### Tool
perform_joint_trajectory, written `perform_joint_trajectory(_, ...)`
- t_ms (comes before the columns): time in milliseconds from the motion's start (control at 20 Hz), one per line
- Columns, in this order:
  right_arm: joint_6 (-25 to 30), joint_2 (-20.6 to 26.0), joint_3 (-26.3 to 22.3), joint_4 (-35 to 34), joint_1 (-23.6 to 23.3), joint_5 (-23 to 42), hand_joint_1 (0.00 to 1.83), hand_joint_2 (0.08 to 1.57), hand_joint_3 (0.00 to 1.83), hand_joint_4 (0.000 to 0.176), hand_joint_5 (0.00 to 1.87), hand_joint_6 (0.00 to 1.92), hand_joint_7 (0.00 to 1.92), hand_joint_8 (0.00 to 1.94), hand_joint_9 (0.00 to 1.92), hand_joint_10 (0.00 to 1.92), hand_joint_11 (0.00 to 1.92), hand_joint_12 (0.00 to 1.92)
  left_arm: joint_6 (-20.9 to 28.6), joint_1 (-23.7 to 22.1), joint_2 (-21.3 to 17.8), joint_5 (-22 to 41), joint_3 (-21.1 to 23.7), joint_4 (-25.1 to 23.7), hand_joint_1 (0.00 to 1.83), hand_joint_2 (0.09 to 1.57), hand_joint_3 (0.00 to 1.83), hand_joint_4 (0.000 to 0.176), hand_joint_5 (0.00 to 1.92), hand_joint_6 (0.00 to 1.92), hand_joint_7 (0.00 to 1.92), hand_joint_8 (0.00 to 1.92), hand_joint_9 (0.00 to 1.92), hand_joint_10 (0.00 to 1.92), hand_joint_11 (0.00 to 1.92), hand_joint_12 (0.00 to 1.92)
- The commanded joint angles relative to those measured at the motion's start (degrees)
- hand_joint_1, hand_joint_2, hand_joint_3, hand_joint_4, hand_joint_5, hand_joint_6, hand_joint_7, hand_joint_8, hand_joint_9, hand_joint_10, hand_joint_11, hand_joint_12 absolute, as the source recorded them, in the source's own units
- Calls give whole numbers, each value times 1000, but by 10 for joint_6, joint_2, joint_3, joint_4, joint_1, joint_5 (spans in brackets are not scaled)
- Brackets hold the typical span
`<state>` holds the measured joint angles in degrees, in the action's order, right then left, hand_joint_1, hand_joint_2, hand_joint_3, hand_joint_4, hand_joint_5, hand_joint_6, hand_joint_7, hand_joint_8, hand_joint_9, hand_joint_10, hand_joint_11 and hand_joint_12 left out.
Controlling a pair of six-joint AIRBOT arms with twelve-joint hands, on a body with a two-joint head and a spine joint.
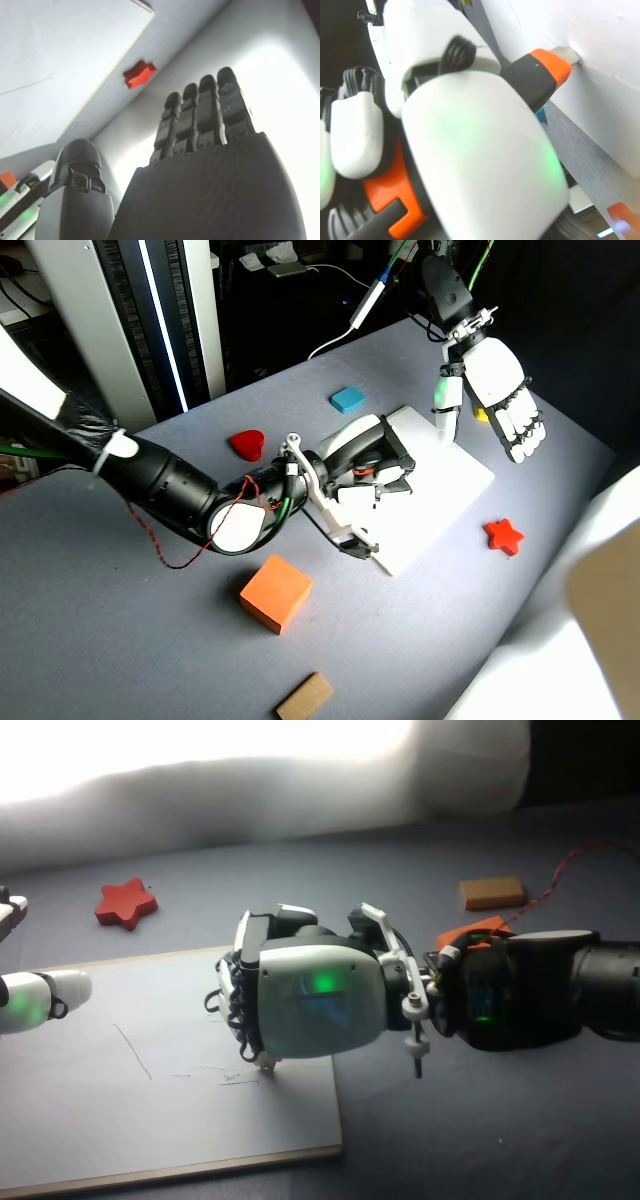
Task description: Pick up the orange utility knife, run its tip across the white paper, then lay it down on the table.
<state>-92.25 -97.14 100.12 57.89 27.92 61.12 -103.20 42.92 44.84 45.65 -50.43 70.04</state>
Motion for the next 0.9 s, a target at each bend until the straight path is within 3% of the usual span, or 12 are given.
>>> perform_joint_trajectory(0, -8, 4, -6, -31, 2, 51, 1423, 1289, 0, 176, 1342, 1921, 1538, 1941, 1644, 1921, 1679, 1921, 2, -5, -4, 51, -2, -22, 0, 1203, 0, 0, 0, 0, 0, 0, 0, 0, 0, 0)
perform_joint_trajectory(300, -6, 28, -26, -21, 13, 54, 1435, 1272, 0, 176, 1347, 1921, 1547, 1941, 1645, 1921, 1678, 1921, 1, -4, -3, 51, -2, -23, 0, 1204, 0, 0, 0, 0, 0, 0, 0, 0, 0, 0)
perform_joint_trajectory(550, -2, 39, -38, -21, -8, 61, 1448, 1259, 0, 176, 1357, 1921, 1539, 1941, 1643, 1921, 1678, 1921, 1, -3, -3, 51, -2, -25, 0, 1205, 1, 0, 0, 0, 0, 0, 0, 0, 0, 0)
perform_joint_trajectory(700, -2, 47, -58, -33, -33, 69, 1457, 1270, 0, 176, 1348, 1921, 1525, 1941, 1639, 1921, 1682, 1921, 1, -3, -2, 51, -1, -25, 0, 1202, 0, 0, 0, 0, 0, 0, 0, 0, 0, 0)
perform_joint_trajectory(850, 16, 70, -111, -74, -56, 65, 1444, 1271, 0, 176, 1372, 1921, 1551, 1941, 1644, 1921, 1682, 1921, -2, -6, -1, 51, 1, -25, 0, 1208, 2, 0, 0, 0, 0, 0, 0, 0, 0, 0)
